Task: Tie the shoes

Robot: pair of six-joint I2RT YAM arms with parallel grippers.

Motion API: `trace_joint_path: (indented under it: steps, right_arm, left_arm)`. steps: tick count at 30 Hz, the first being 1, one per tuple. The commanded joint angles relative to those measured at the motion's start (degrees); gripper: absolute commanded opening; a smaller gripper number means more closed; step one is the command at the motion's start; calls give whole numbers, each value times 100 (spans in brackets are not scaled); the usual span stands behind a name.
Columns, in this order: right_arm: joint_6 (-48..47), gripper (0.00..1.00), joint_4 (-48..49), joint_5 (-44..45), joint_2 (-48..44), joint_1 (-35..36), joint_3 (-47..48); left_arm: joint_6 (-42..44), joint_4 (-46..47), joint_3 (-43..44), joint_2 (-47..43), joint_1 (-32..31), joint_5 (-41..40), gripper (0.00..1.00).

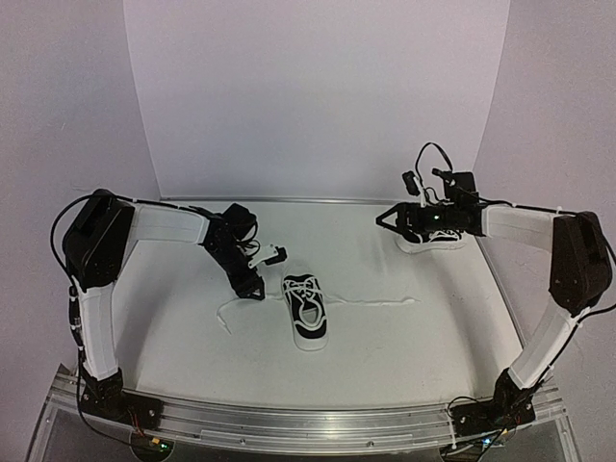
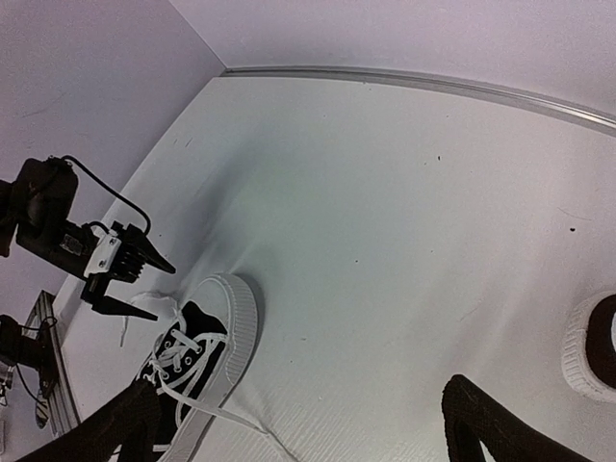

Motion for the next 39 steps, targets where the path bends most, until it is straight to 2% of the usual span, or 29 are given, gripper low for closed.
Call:
trace_joint_path:
  steps: [1,6,12,16,22,27,33,39]
  right_arm:
    - [-200,98,-192,157,-300,68,14]
    - [-399,97,-529,708,-225,293,113]
    - [-685,85,-959,1271,-34,617,228]
    - [-760,78,-1260,1629,12,772,242]
    - [-1014,69,-1993,2537,336,1104,324]
    - [-1258,60,-2385,2891,495,1310,320]
    - [-1497,54,-3010,3513,810,1581,441]
    - [-1483,59,-3374,3828,953,1860,414]
  left_arm:
    - [311,-368,372,342,-34,-131,58]
    - [443,-288,347,404,-80,-171,33]
    - [159,252,-132,-151,-153,21,0]
    - [-273,910,-596,-745,-200,234,0]
    - [-890,2571,-1498,-1635,-354,530,0]
    - [-1330,3598,-1876,-1899,-412,867,0]
    - [-1381,3645,-1806,-1755,-482,978,0]
    - [-1396,3710,-1811,-1672,-499,1015,0]
